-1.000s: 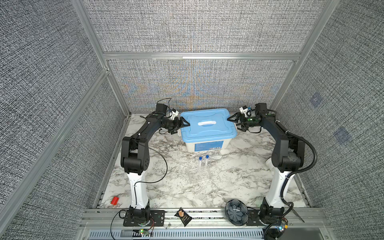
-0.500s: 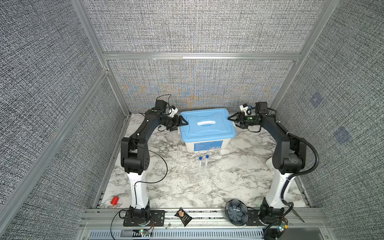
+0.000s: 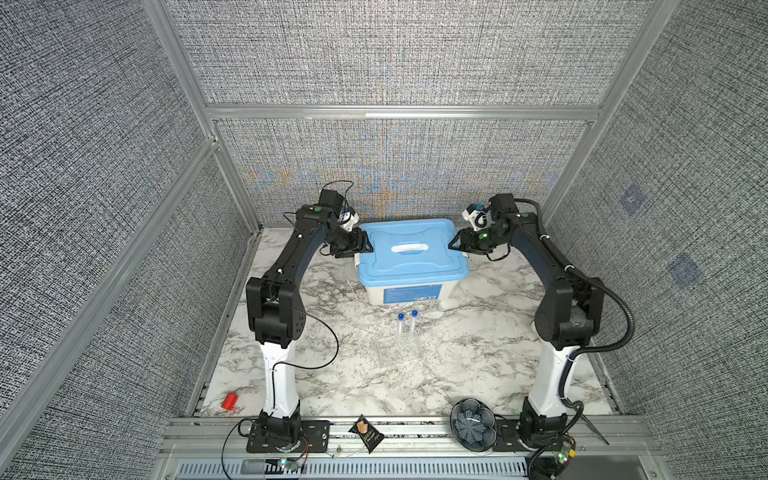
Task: Organize the chemistry lab equipment
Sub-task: 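Open both grippers and lift them off the closed lid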
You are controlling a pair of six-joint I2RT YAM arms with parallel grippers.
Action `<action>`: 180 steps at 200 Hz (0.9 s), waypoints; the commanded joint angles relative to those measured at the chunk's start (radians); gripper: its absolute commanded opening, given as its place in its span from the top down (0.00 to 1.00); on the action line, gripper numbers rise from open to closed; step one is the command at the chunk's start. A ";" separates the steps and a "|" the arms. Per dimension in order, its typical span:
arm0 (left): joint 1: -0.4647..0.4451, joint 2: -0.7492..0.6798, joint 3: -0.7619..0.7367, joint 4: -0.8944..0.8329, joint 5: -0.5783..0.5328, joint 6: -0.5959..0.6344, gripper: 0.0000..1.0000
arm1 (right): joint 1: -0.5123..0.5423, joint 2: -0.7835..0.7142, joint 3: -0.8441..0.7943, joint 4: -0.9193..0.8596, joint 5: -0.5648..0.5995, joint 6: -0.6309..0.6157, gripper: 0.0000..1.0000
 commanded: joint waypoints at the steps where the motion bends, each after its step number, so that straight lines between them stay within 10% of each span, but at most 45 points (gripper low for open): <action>1: -0.017 0.026 0.055 -0.036 0.009 0.015 0.38 | 0.051 0.013 0.040 -0.096 0.119 -0.111 0.43; 76: -0.039 0.056 0.137 -0.123 -0.133 0.018 0.39 | 0.133 0.040 0.122 -0.170 0.264 -0.097 0.41; 180: 0.105 -0.177 0.072 0.100 -0.102 -0.013 0.28 | 0.120 -0.249 -0.026 0.119 0.406 -0.049 0.08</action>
